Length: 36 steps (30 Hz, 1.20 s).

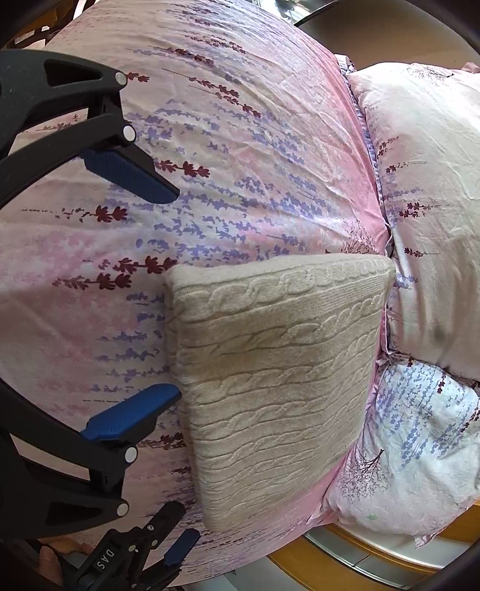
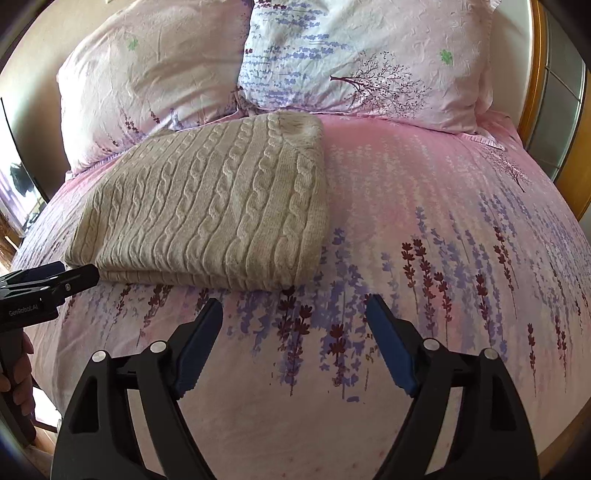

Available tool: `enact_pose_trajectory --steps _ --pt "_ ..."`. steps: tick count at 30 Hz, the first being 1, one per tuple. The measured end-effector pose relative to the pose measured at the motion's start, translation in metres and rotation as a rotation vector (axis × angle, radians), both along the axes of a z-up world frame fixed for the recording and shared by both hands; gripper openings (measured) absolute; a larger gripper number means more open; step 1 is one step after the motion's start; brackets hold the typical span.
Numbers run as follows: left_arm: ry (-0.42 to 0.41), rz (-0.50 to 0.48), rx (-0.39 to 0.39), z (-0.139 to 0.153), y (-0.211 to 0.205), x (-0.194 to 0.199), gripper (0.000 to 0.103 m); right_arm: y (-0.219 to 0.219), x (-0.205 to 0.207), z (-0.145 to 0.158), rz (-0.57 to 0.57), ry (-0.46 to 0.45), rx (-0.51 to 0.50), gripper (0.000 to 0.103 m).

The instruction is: Fold small clothes

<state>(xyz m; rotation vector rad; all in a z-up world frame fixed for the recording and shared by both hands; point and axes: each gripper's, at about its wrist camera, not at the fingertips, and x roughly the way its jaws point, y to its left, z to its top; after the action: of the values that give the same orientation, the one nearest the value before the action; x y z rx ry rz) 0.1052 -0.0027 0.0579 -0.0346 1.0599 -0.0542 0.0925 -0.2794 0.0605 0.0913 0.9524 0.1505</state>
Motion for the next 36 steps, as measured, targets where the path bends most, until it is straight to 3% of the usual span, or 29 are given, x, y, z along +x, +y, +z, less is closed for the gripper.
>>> enact_pose_trajectory --steps 13,36 --pt "0.017 -0.034 0.083 -0.013 -0.015 -0.007 0.101 0.017 0.001 -0.009 0.042 0.025 -0.044 0.090" --pt "-0.039 -0.023 0.086 -0.013 -0.016 -0.014 0.101 0.028 0.002 -0.014 0.060 0.013 -0.073 0.102"
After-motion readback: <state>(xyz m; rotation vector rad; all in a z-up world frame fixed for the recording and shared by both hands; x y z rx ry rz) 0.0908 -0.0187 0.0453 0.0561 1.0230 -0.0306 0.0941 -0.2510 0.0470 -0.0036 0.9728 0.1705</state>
